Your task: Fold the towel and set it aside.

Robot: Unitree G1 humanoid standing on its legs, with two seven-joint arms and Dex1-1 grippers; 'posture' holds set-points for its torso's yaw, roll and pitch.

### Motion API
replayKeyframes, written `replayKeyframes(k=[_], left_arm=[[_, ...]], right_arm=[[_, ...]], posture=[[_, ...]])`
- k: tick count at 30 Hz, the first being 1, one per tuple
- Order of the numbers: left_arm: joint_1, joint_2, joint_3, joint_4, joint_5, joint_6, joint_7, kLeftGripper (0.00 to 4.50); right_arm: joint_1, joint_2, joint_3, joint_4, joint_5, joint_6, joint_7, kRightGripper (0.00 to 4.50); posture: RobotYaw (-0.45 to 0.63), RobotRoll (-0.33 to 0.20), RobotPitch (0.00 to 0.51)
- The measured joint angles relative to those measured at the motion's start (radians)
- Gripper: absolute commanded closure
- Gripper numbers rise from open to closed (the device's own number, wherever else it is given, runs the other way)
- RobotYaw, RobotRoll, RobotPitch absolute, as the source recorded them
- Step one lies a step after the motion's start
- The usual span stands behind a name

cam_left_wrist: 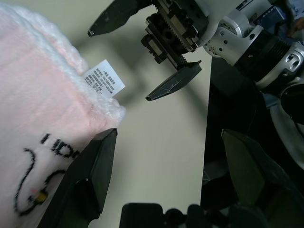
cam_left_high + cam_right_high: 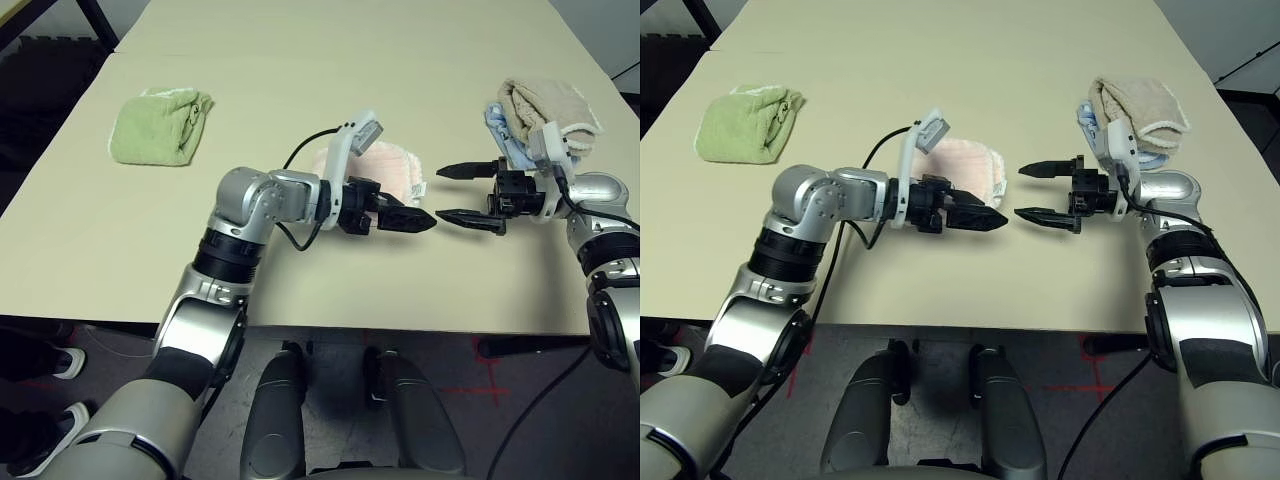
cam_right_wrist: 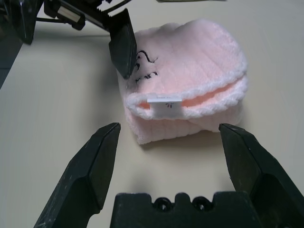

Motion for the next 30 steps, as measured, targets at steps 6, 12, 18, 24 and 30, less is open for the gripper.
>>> replayKeyframes(k=[6, 12, 18, 24, 30], left_arm=[[0.049, 0.214, 0.027, -0.032, 0.04, -0.202, -0.135, 0.04], [0.135, 0.318, 0.078, 0.098, 0.184, -0.568, -0.186, 0.04], [0.204, 0.334, 0.082, 0.23, 0.277, -0.907, -0.284, 0.04], [0.235, 0.336, 0.138, 0.281, 0.27, -1.027, -0.395, 0.04], [0.269, 0.333, 0.151, 0.282, 0.27, -1.088, -0.429, 0.0]], right_arm=[[-0.011, -0.006, -0.027, 0.0, 0.001, 0.029, 0.0, 0.0], [-0.014, -0.031, -0.065, 0.0, 0.001, 0.055, 0.0, 0.0], [-0.012, -0.029, -0.065, -0.01, 0.005, 0.091, 0.0, 0.0], [-0.012, -0.028, -0.062, -0.023, 0.008, 0.115, 0.0, 0.0], [-0.004, -0.025, -0.043, -0.06, 0.027, 0.097, 0.0, 1.61]], posture=[[0.02, 0.0, 0.199], [0.0, 0.0, 0.204], [0.0, 0.0, 0.204], [0.0, 0.0, 0.203], [-0.01, 0.0, 0.196]])
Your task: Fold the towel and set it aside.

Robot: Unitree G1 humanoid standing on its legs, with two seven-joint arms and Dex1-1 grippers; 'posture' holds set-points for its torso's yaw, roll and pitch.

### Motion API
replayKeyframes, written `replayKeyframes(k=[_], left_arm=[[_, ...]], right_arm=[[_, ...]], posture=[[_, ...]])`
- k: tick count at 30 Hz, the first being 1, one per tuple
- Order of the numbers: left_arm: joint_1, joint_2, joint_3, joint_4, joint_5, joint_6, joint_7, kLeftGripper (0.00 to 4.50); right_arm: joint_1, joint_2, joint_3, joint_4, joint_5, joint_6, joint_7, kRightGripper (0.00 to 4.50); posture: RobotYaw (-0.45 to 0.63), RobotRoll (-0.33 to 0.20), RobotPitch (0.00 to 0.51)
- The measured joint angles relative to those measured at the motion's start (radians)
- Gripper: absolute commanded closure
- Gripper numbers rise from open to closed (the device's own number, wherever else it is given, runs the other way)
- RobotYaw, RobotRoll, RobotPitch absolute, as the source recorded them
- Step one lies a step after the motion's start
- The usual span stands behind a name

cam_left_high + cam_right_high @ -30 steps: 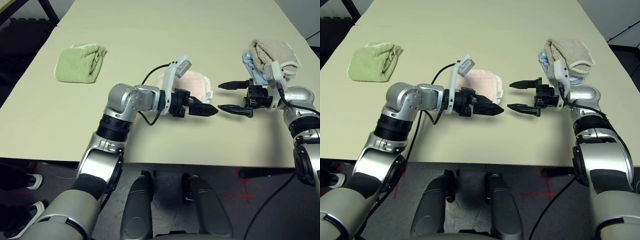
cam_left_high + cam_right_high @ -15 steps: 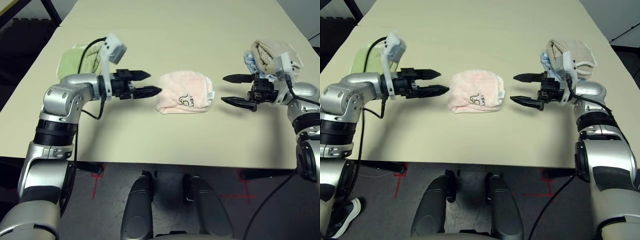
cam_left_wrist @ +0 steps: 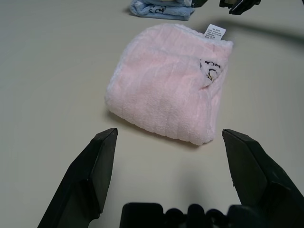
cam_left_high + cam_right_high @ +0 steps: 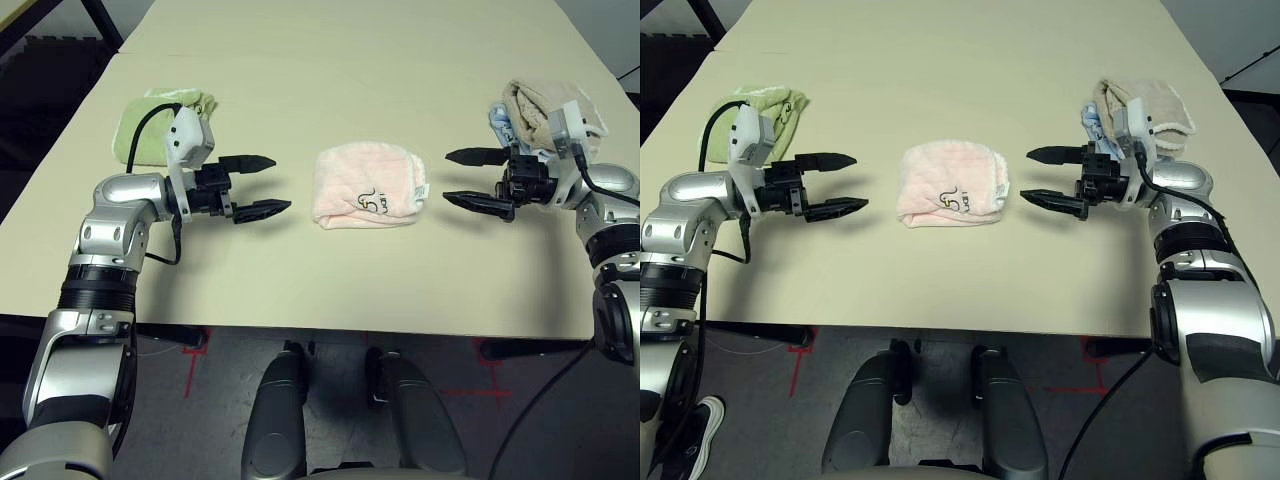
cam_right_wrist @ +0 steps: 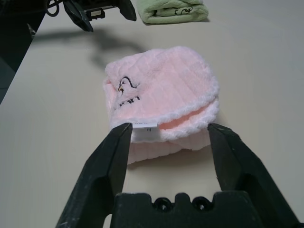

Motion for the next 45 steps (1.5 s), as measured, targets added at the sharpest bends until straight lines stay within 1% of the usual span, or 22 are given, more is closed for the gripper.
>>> replayKeyframes(k=[1, 2, 5, 7, 8, 15, 18, 19, 21, 23, 27, 29, 31, 34, 39, 45], left_arm=[[0.005, -0.003, 0.0, 0.0, 0.0, -0.007, -0.003, 0.0], [0.007, -0.006, 0.0, 0.0, 0.0, -0.014, -0.007, 0.0], [0.015, -0.007, 0.0, 0.0, 0.0, -0.03, -0.02, 0.0], [0.016, -0.01, 0.0, -0.002, 0.0, -0.041, -0.033, 0.0], [0.015, -0.01, 0.0, -0.003, 0.0, -0.046, -0.039, 0.0], [0.01, -0.028, 0.0, 0.0, 0.0, -0.086, -0.067, 0.0], [-0.003, -0.044, 0.0, 0.016, 0.0, -0.102, -0.074, 0.0], [-0.006, -0.049, 0.0, 0.026, 0.0, -0.104, -0.075, 0.19], [-0.007, -0.051, 0.0, 0.045, 0.008, -0.106, -0.071, 0.66], [-0.014, -0.051, 0.0, 0.06, 0.015, -0.097, -0.061, 1.29], [-0.046, -0.052, 0.002, 0.071, 0.017, -0.059, -0.036, 2.99], [-0.057, -0.058, 0.006, 0.068, 0.014, -0.038, -0.022, 3.67], [-0.068, -0.067, 0.007, 0.063, 0.009, -0.021, -0.012, 4.46], [-0.09, -0.089, 0.009, 0.06, 0.006, -0.014, 0.0, 4.49], [-0.123, -0.138, -0.01, 0.078, 0.026, -0.045, 0.002, 4.49], [-0.165, -0.231, -0.055, 0.199, 0.087, -0.097, 0.011, 4.49]], right_arm=[[0.004, 0.0, 0.011, -0.007, 0.007, -0.006, 0.0, 2.06], [0.009, 0.0, 0.02, -0.015, 0.013, -0.01, 0.0, 2.34], [0.027, 0.001, 0.049, -0.032, 0.034, -0.016, 0.0, 3.47], [0.036, 0.0, 0.075, -0.043, 0.048, -0.021, 0.0, 4.3], [0.038, -0.001, 0.09, -0.049, 0.054, -0.024, 0.0, 4.47], [0.052, -0.006, 0.171, -0.074, 0.095, -0.045, 0.0, 4.47], [0.05, 0.004, 0.176, -0.073, 0.099, -0.054, 0.0, 4.47], [0.049, 0.009, 0.177, -0.072, 0.1, -0.056, 0.0, 4.49], [0.045, 0.019, 0.177, -0.065, 0.1, -0.064, 0.0, 4.5], [0.036, 0.031, 0.176, -0.056, 0.099, -0.067, 0.0, 4.5], [0.002, 0.06, 0.166, -0.007, 0.092, -0.078, 0.0, 4.5], [-0.02, 0.069, 0.144, 0.014, 0.09, -0.079, 0.0, 4.5], [-0.042, 0.07, 0.132, 0.021, 0.083, -0.079, 0.0, 4.5], [-0.059, 0.087, 0.122, 0.022, 0.074, -0.079, 0.0, 4.5], [-0.062, 0.154, 0.101, 0.023, 0.061, -0.08, 0.0, 4.5], [-0.056, 0.183, 0.083, 0.064, 0.001, -0.083, -0.002, 4.5]], posture=[[-0.01, 0.0, 0.196], [-0.01, 0.0, 0.196], [-0.01, 0.0, 0.192], [-0.01, 0.0, 0.192], [-0.01, 0.0, 0.193], [-0.01, 0.0, 0.207], [0.01, 0.0, 0.209], [0.01, 0.0, 0.209], [0.02, 0.0, 0.21], [0.02, 0.0, 0.211], [0.04, 0.0, 0.21], [0.04, 0.0, 0.21], [0.04, 0.0, 0.213], [0.02, 0.0, 0.217], [0.01, 0.0, 0.226], [0.01, 0.0, 0.23]])
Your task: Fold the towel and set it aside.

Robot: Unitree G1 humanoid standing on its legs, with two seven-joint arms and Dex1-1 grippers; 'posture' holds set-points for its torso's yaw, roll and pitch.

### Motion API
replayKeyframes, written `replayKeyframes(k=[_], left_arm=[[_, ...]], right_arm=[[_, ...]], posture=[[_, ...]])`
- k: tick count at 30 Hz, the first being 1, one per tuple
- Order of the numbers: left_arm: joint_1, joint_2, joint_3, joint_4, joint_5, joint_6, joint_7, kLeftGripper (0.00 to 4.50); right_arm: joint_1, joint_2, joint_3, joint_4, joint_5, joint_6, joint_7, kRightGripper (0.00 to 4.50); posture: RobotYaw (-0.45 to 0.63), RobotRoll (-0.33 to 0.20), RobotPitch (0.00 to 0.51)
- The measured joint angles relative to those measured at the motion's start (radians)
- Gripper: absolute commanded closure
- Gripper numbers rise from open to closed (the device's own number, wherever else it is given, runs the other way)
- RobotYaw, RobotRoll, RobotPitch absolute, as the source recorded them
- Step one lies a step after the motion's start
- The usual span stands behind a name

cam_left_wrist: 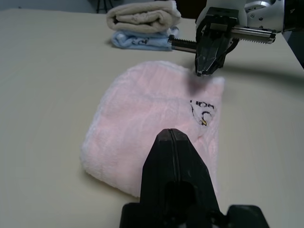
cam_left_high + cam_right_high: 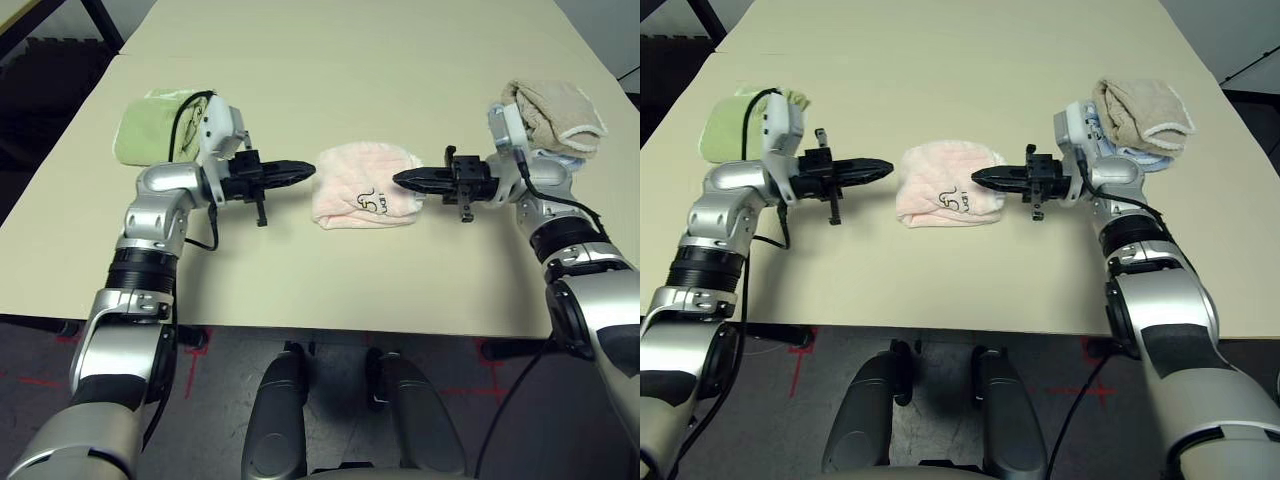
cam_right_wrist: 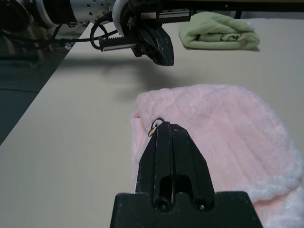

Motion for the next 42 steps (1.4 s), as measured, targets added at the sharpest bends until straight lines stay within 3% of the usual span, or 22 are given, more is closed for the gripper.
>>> replayKeyframes(k=[8, 17, 28, 35, 42], left_arm=[[-0.077, -0.104, -0.049, 0.258, 0.112, -0.107, 0.068, 4.49], [-0.114, -0.121, -0.065, 0.413, 0.186, -0.211, 0.088, 4.49], [-0.114, -0.084, -0.034, 0.42, 0.179, -0.214, 0.065, 4.49], [-0.146, -0.093, 0.053, 0.319, 0.092, -0.123, 0.044, 4.49], [-0.2, -0.117, 0.075, 0.338, 0.089, -0.112, 0.137, 4.49]], right_arm=[[0.045, 0.045, -0.024, 0.047, -0.116, -0.016, -0.108, 4.5], [0.095, 0.089, -0.043, 0.061, -0.185, -0.042, -0.232, 4.5], [0.051, 0.084, -0.109, 0.07, -0.191, 0.01, -0.193, 4.5], [-0.045, 0.069, -0.213, 0.052, -0.117, 0.108, -0.125, 4.5], [-0.059, 0.084, -0.174, 0.049, -0.209, 0.11, -0.36, 4.5]], posture=[[0.0, 0.0, 0.235], [0.0, 0.0, 0.241], [0.01, 0.0, 0.23], [0.01, 0.0, 0.228], [0.0, 0.0, 0.228]])
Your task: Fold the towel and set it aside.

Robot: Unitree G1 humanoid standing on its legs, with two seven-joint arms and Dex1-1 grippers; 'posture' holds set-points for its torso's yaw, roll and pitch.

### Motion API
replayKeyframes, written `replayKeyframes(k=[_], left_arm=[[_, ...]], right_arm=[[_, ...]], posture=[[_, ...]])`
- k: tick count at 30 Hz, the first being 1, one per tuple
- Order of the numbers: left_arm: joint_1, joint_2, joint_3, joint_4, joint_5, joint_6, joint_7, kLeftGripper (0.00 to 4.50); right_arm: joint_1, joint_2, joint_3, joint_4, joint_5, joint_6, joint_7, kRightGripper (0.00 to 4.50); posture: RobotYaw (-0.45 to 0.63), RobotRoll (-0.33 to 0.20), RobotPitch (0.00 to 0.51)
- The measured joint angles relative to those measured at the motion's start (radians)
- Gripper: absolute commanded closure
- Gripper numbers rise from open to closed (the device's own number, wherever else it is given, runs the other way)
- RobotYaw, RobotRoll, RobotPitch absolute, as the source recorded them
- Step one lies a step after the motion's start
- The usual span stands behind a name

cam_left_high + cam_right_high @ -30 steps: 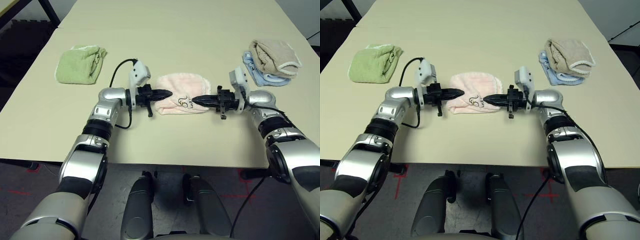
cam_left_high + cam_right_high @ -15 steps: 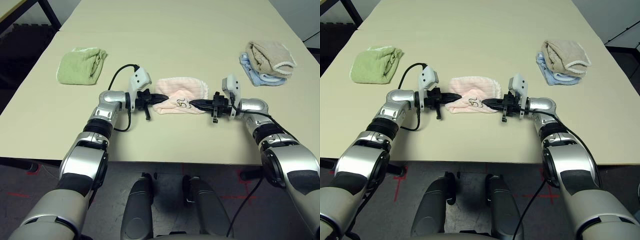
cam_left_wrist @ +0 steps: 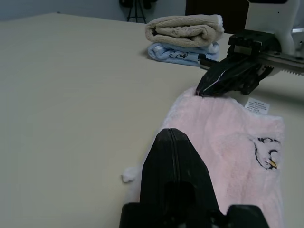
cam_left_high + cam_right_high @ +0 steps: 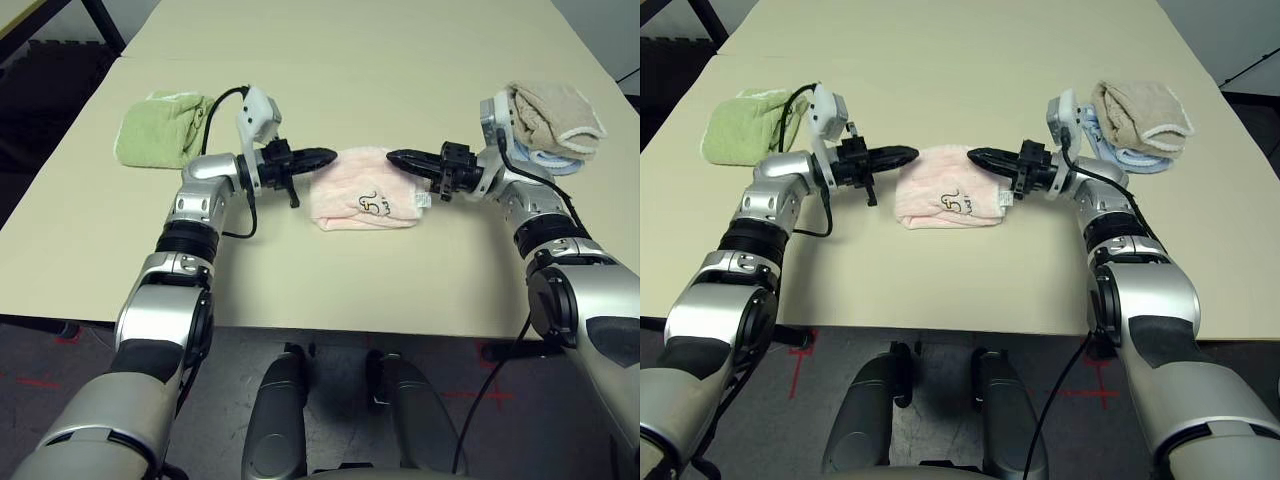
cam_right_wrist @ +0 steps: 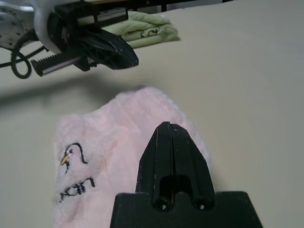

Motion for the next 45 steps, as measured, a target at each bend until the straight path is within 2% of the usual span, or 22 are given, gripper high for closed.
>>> replayKeyframes(k=[5, 8, 14, 21, 29, 33, 37, 41, 45], left_arm=[[-0.001, -0.086, -0.013, 0.053, 0.034, -0.009, 0.099, 4.49], [0.012, -0.109, -0.029, 0.054, 0.056, -0.023, 0.127, 4.49], [0.068, -0.108, -0.052, 0.087, 0.098, -0.058, 0.153, 4.49], [0.083, -0.058, -0.063, 0.105, 0.127, -0.1, 0.164, 4.49], [0.064, -0.055, -0.063, 0.137, 0.133, -0.113, 0.168, 4.49], [0.044, -0.041, -0.057, 0.148, 0.132, -0.114, 0.154, 4.49], [0.038, 0.006, -0.03, 0.114, 0.099, -0.087, 0.061, 4.49], [0.046, 0.073, 0.001, -0.051, 0.021, 0.004, -0.07, 4.49], [0.108, 0.147, 0.022, -0.245, -0.052, 0.114, -0.147, 4.49]], right_arm=[[0.0, 0.052, 0.057, 0.011, -0.082, 0.02, -0.142, 4.5], [0.0, 0.058, 0.079, 0.014, -0.122, 0.02, -0.196, 4.5], [0.015, 0.07, 0.099, 0.013, -0.148, 0.017, -0.261, 4.5], [0.019, 0.044, 0.108, 0.013, -0.158, 0.017, -0.273, 4.5], [0.022, 0.045, 0.106, 0.013, -0.158, 0.009, -0.273, 4.5], [0.022, 0.052, 0.033, 0.016, -0.086, 0.025, -0.2, 4.5], [0.006, 0.036, -0.063, 0.015, 0.024, 0.08, -0.067, 4.5], [-0.029, -0.028, -0.122, -0.01, 0.1, 0.137, 0.092, 4.5], [-0.027, -0.089, -0.114, -0.03, 0.101, 0.103, 0.225, 4.5]], posture=[[0.0, 0.0, 0.229], [0.0, 0.0, 0.229], [-0.01, 0.0, 0.235], [-0.02, 0.0, 0.235], [-0.01, 0.0, 0.228], [-0.01, 0.0, 0.228], [-0.01, 0.0, 0.225], [-0.01, 0.0, 0.224], [0.0, 0.0, 0.224]])
